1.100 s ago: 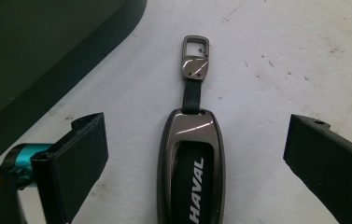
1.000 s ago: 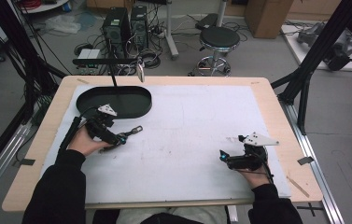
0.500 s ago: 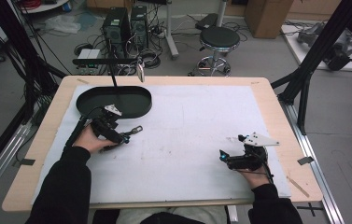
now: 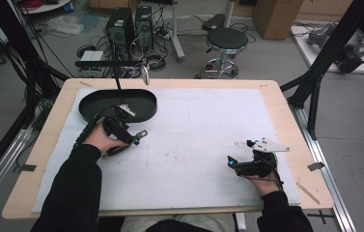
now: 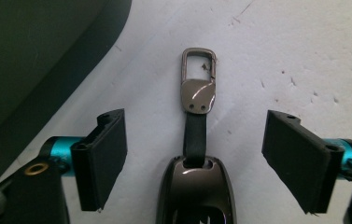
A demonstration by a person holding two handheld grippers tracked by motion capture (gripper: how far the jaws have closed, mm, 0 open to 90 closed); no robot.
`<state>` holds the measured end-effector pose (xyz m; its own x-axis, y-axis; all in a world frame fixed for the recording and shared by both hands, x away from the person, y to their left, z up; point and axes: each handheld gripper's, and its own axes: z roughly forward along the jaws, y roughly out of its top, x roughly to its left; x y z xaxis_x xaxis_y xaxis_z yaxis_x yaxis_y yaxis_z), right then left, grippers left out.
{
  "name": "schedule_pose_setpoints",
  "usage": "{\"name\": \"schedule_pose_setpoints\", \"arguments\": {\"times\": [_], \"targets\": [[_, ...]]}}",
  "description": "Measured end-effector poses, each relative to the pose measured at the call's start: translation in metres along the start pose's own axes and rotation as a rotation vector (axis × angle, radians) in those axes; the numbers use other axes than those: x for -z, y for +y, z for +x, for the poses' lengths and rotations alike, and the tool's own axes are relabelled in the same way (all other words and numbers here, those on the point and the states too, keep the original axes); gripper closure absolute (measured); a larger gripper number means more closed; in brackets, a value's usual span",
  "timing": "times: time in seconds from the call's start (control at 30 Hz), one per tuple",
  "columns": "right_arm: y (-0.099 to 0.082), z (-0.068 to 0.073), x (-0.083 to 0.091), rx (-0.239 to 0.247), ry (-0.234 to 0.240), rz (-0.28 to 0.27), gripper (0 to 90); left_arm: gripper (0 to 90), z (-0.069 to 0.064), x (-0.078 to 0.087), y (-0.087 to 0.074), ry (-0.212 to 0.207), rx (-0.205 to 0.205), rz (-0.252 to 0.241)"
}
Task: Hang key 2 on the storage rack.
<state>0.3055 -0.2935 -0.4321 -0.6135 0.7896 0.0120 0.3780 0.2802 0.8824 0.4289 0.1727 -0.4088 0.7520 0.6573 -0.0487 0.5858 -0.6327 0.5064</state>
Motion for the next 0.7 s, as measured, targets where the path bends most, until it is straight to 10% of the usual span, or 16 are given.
{"name": "schedule_pose_setpoints", "arguments": {"times": [0.7], "targets": [[0.000,0.000,0.000,0.017,-0.002,0.008,0.8,69.6,-0.011,-0.011,0.003,0.049,-0.040,0.095]]}}
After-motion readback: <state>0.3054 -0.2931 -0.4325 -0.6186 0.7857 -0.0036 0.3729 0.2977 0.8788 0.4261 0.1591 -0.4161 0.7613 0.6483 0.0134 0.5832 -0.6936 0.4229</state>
